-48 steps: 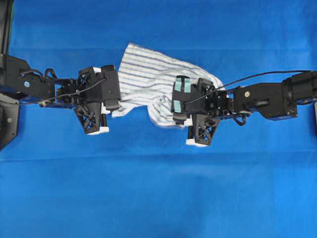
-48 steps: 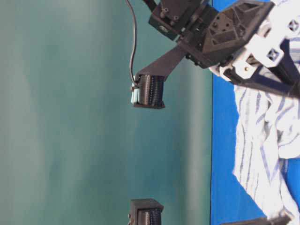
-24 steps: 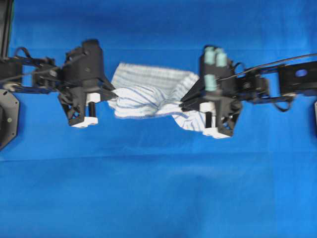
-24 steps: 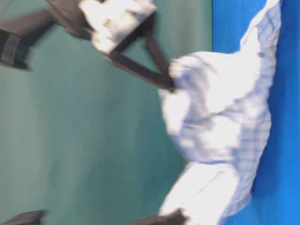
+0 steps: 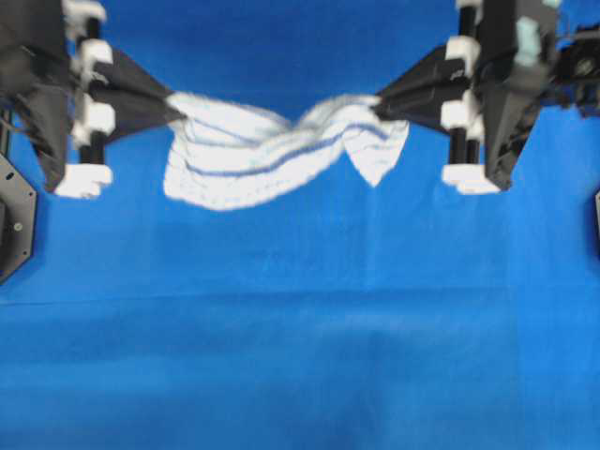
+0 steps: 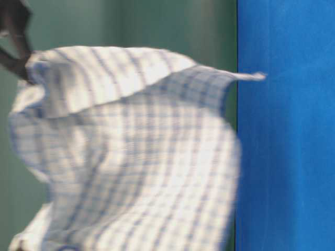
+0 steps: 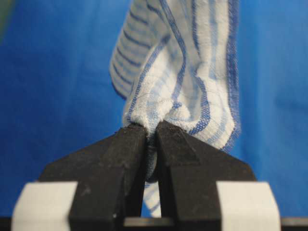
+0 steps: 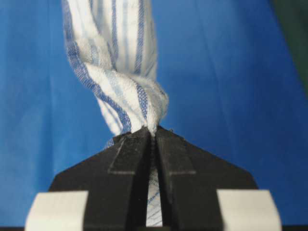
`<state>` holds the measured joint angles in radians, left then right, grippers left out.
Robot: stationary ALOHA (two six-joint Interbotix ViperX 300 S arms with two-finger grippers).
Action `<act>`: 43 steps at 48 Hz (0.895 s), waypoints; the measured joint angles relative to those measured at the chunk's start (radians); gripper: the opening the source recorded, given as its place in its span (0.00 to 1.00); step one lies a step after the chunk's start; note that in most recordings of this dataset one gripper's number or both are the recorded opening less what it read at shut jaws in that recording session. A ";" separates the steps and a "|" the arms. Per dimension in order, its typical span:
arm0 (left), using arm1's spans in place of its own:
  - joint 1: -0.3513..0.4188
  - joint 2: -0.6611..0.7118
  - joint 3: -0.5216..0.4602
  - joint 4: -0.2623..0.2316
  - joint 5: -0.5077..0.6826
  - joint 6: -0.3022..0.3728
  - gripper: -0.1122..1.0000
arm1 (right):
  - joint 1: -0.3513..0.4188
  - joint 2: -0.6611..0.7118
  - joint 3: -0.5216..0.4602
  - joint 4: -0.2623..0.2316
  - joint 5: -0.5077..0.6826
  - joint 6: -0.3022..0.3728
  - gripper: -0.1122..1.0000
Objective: Lift the towel with both arms.
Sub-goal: 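Lift the towel again with both grippers, spreading them apart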
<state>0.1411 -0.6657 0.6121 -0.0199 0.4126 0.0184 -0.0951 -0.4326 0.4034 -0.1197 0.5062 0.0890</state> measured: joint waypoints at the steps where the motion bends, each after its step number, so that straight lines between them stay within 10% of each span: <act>1: 0.003 -0.005 -0.009 0.000 0.005 0.000 0.12 | 0.002 -0.002 -0.011 -0.005 0.009 0.000 0.14; 21: 0.015 -0.044 -0.184 0.000 0.114 0.003 0.12 | 0.002 -0.021 -0.218 -0.038 0.163 -0.002 0.14; 43: 0.015 -0.038 -0.193 0.000 0.115 0.025 0.12 | 0.000 -0.023 -0.230 -0.038 0.206 -0.008 0.14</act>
<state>0.1565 -0.7041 0.4188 -0.0199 0.5277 0.0430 -0.0951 -0.4556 0.1733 -0.1580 0.7118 0.0813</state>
